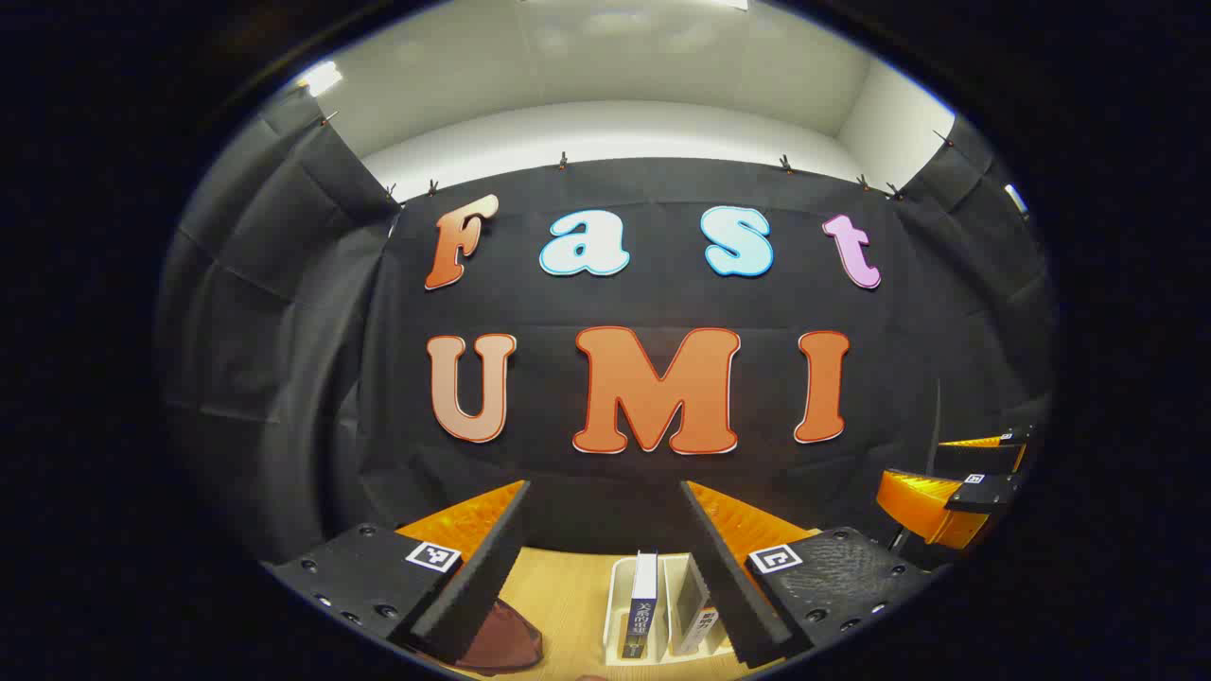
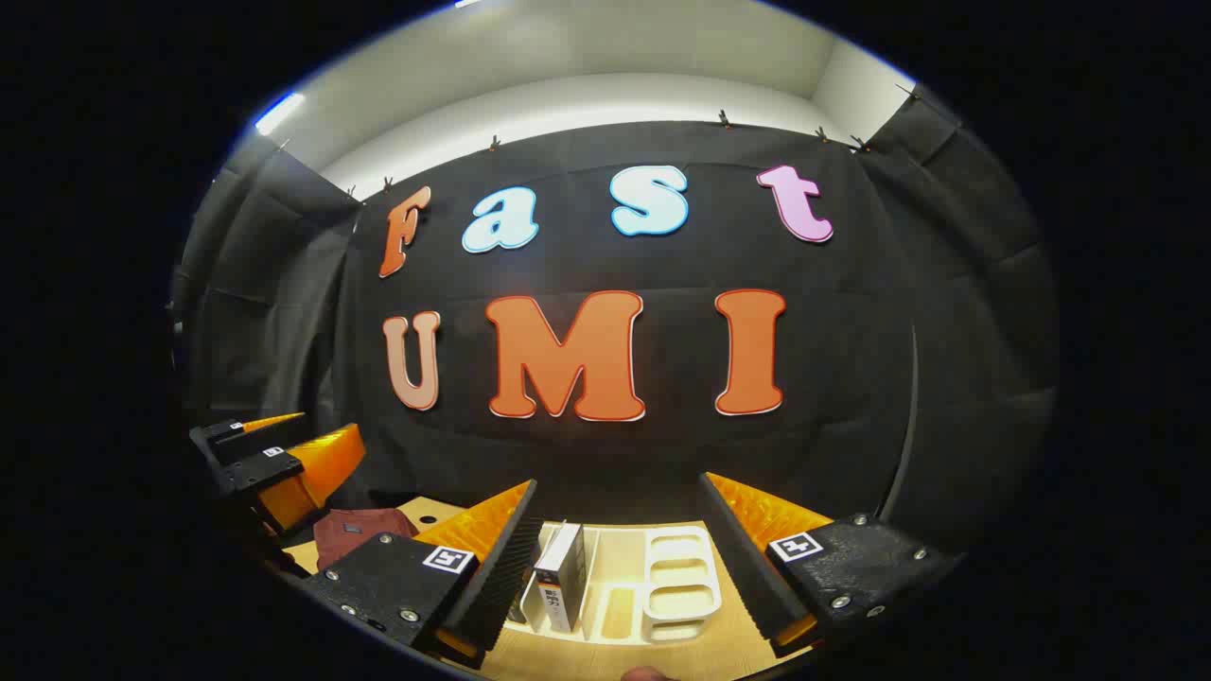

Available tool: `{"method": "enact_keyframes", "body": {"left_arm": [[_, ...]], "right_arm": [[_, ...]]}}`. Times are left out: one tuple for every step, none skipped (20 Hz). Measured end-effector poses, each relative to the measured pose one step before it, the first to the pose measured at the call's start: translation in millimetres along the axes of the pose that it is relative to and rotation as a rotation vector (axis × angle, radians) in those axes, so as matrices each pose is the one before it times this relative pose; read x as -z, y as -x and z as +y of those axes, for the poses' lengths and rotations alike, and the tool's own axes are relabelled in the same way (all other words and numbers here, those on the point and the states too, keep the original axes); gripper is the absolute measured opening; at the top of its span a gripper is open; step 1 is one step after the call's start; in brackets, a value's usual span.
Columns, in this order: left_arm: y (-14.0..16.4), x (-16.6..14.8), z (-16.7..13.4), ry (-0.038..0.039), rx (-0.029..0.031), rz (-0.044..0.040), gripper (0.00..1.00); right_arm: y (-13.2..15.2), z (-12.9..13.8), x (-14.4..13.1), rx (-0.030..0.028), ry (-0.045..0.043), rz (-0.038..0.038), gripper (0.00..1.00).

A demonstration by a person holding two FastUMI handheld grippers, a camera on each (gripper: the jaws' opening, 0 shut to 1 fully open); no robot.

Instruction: Open the schoolbag, grab two books from the bookshelf and put them into the schoolbag.

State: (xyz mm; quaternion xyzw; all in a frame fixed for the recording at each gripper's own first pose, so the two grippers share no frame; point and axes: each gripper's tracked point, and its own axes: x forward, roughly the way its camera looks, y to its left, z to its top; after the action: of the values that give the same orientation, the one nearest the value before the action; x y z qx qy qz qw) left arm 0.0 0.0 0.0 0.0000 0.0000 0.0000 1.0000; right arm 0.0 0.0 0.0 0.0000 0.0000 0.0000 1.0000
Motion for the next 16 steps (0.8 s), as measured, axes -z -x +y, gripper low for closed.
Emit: {"method": "enact_keyframes", "body": {"left_arm": [[-0.81,3.93,-2.76,0.00048,0.01642,0.0107,0.94],[-2.9,5.36,-0.54,-0.00059,0.01521,0.01203,0.95],[-1.78,2.66,-0.01,-0.00133,0.01418,0.00944,0.94],[-1.53,4.08,1.18,-0.00322,0.0095,0.01102,0.94],[-2.85,1.61,3.26,-0.00169,0.00035,0.00995,0.94],[-2.44,4.0,3.23,-0.00041,-0.00189,0.01172,0.94],[-0.77,1.21,2.78,0.00281,-0.00497,0.00926,0.95],[-0.46,1.37,2.78,0.00227,-0.00356,0.00369,0.94],[-1.49,-0.43,3.79,0.00149,-0.00619,-0.00177,0.94],[-2.25,0.58,2.4,0.00143,-0.00451,0.0011,0.94],[-1.28,0.23,0.59,-0.00016,-0.0016,0.0021,0.95],[-0.9,1.02,0.61,-0.0022,-0.00252,0.00186,0.95],[-2.2,-1.76,2.79,-0.00329,-0.00426,-0.00277,0.94],[-0.57,-0.27,2.5,-0.00392,-0.00269,-0.00283,0.95],[-1.61,-0.34,0.82,-0.0018,-0.00021,-0.00128,0.95],[-1.21,0.62,0.17,-0.00134,0.00416,0.00112,0.95]], "right_arm": [[-0.51,-3.03,3.26,0.02806,-0.00239,0.01152,0.97],[0.04,-0.12,2.07,0.01794,-0.00843,0.00707,0.97],[-0.29,-0.22,0.35,0.01755,-0.01007,0.00004,0.97],[-1.01,0.98,-1.52,0.01192,-0.01125,-0.00321,0.97],[-1.02,1.32,-1.72,0.01004,-0.00596,-0.00127,0.97],[-0.61,2.36,0.04,0.00719,0.00015,0.00298,0.97],[-1.83,2.22,-0.28,0.00713,0.00546,-0.00208,0.97],[-1.71,1.57,-0.74,0.00729,0.00843,-0.00413,1.0],[-0.94,3.47,0.3,-0.00071,0.00763,0.00092,0.97],[-1.24,4.47,0.69,-0.00643,0.00495,0.00037,0.97],[-1.39,4.66,1.47,-0.00883,0.00482,0.00623,1.0],[-2.15,3.64,1.99,-0.00591,0.00282,0.00568,0.97],[-1.29,1.66,1.57,-0.00495,-0.00038,0.00528,0.97],[-1.69,3.34,0.58,-0.00358,-0.00287,0.00503,0.97],[-1.52,3.42,1.63,-0.00393,-0.00048,0.00602,0.97],[-0.88,2.12,2.2,-0.00082,0.00332,0.00564,0.97]]}}
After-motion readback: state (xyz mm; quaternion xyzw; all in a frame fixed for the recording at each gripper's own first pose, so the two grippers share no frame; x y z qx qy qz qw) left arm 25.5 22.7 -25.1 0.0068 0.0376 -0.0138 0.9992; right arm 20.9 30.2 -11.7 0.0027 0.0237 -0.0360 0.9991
